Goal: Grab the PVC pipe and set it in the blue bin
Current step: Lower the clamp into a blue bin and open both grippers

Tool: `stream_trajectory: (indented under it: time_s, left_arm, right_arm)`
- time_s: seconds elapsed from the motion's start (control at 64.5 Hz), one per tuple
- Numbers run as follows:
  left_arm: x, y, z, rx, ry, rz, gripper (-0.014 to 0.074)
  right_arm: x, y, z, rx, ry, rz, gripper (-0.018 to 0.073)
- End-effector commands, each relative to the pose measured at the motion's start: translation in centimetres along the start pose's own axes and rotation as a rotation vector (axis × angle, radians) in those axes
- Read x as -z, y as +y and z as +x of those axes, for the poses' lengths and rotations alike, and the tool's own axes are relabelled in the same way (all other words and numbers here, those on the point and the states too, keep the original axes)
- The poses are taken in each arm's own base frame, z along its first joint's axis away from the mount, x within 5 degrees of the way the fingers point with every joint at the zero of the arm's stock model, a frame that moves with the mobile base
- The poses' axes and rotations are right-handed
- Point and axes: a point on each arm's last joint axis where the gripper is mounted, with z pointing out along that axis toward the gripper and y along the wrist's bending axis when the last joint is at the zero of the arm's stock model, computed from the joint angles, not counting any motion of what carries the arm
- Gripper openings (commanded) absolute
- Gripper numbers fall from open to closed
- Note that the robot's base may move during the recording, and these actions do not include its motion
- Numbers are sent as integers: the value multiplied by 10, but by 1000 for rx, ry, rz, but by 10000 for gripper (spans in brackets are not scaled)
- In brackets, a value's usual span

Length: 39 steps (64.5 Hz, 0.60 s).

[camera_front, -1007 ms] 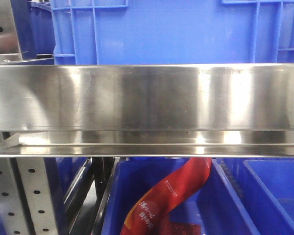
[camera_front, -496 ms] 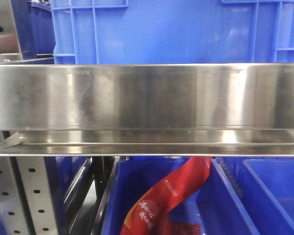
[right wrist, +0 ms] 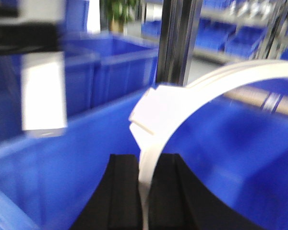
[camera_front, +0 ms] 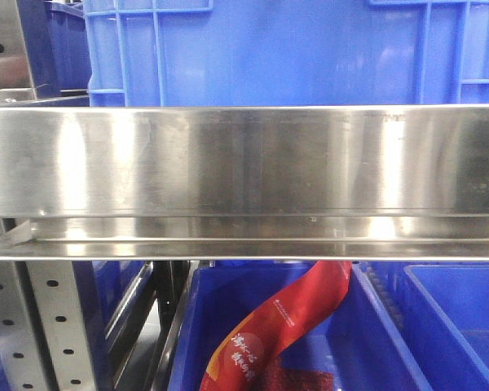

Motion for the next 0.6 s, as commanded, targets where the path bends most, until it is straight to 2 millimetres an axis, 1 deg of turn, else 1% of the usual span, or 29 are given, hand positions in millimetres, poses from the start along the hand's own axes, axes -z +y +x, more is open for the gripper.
stream_trajectory:
  time_s: [0.0,0.077,0.17,0.201,0.263,0.31,0.325,0.356,0.372,0.403,0.465,0.511,0.589]
  left_arm:
    - [-18,0,10,8,26,2,-111]
    - [-27,0,18,34,50,6,-111]
    - [-30,0,21,41,59,7,-111]
    - [-30,0,22,41,59,7,-110]
    - [-30,0,22,41,61,7,-95]
    - [-30,0,22,41,68,9,-54]
    - [-30,0,23,41,73,10,-39]
    - [-30,0,24,41,83,12,-6]
    - [-30,-1,24,41,89,14,11]
    - [-30,-1,25,41,101,17,50]
    - [-30,-1,27,41,120,21,143]
    - [-29,-1,27,41,124,22,210]
    - [-29,-1,28,41,126,23,287]
  right_arm:
    - [-11,0,7,5,47,-7,-155]
    - [-13,1,10,4,70,-10,-155]
    - [-13,0,5,4,27,-2,-145]
    - [-13,0,5,5,17,0,-123]
    - [-13,0,4,5,10,2,-46]
    - [-14,0,6,4,24,0,31]
    - [-14,0,6,2,23,-1,75]
    - [-15,0,6,-6,27,-4,135]
    - [-15,0,6,-9,27,-4,149]
    - [-15,0,6,-23,26,-8,218]
    - [-15,1,5,-44,14,-11,306]
    - [-15,1,5,-53,8,-12,330]
    - [-15,1,4,-55,4,-11,330]
